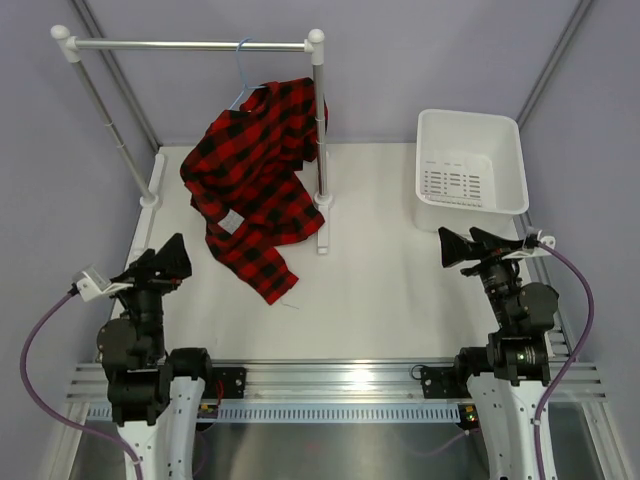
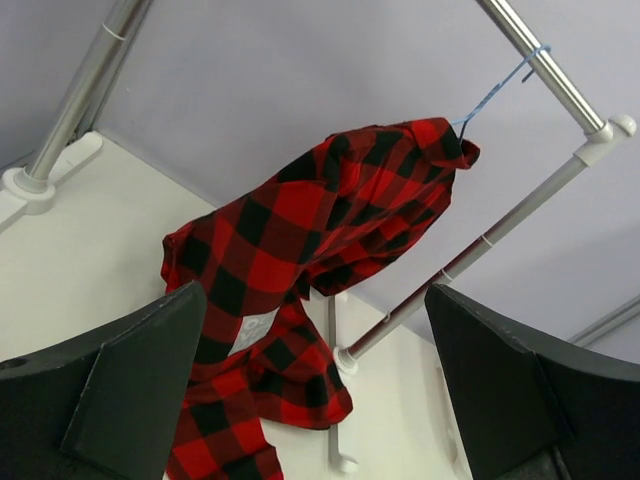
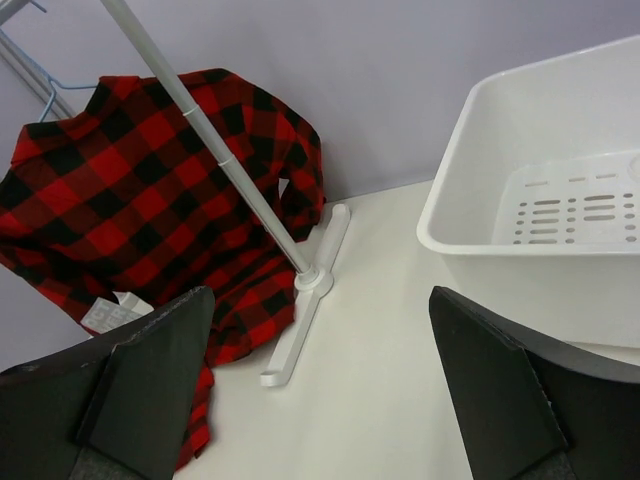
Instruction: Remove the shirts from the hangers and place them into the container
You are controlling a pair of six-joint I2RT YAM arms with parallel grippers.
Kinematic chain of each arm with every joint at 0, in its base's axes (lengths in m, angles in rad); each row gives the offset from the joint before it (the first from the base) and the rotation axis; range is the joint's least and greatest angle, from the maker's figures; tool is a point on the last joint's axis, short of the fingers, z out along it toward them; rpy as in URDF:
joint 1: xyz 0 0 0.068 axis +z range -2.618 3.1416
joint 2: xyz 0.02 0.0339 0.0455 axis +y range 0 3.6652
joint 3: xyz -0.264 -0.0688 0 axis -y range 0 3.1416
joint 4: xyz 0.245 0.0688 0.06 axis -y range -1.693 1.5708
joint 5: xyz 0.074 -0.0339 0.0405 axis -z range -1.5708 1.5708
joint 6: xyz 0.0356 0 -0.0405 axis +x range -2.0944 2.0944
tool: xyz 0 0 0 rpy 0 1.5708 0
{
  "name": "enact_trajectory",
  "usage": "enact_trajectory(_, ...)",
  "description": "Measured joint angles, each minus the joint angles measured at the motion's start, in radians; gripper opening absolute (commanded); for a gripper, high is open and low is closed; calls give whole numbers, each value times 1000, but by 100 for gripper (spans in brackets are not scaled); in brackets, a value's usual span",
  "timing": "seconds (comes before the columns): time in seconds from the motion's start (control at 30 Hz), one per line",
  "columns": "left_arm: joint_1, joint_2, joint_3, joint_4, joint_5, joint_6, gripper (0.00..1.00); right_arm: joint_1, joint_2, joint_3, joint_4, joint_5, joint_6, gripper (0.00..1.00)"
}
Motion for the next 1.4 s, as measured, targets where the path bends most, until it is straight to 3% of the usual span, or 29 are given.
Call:
enact_trajectory(0.17, 0, 169, 134, -44, 88, 61, 99, 0, 53, 0, -2, -5, 0, 99)
enact_trajectory(0.47, 0, 681, 739, -203, 193, 284, 99, 0, 96, 2, 10, -46, 6, 100)
enact_trajectory(0.5, 0, 734, 802, -223, 200, 307, 95, 0, 97, 2, 11, -49, 6, 99)
enact_trajectory(0.67, 0, 931, 1002, -285, 218, 393, 92, 0, 139, 40, 13, -55, 10, 99)
enact_trajectory(0.8, 0, 1011, 991, -292, 228, 431, 92, 0, 197, 84, 9, -32, -4, 99)
enact_trajectory(1.07, 0, 994, 748, -236, 272, 469, 95, -22, 368, 111, 95, -6, -56, 99)
enact_trajectory(1.4, 0, 972, 743, -162, 291, 525, 99, -52, 364, 116, 18, 37, -22, 100)
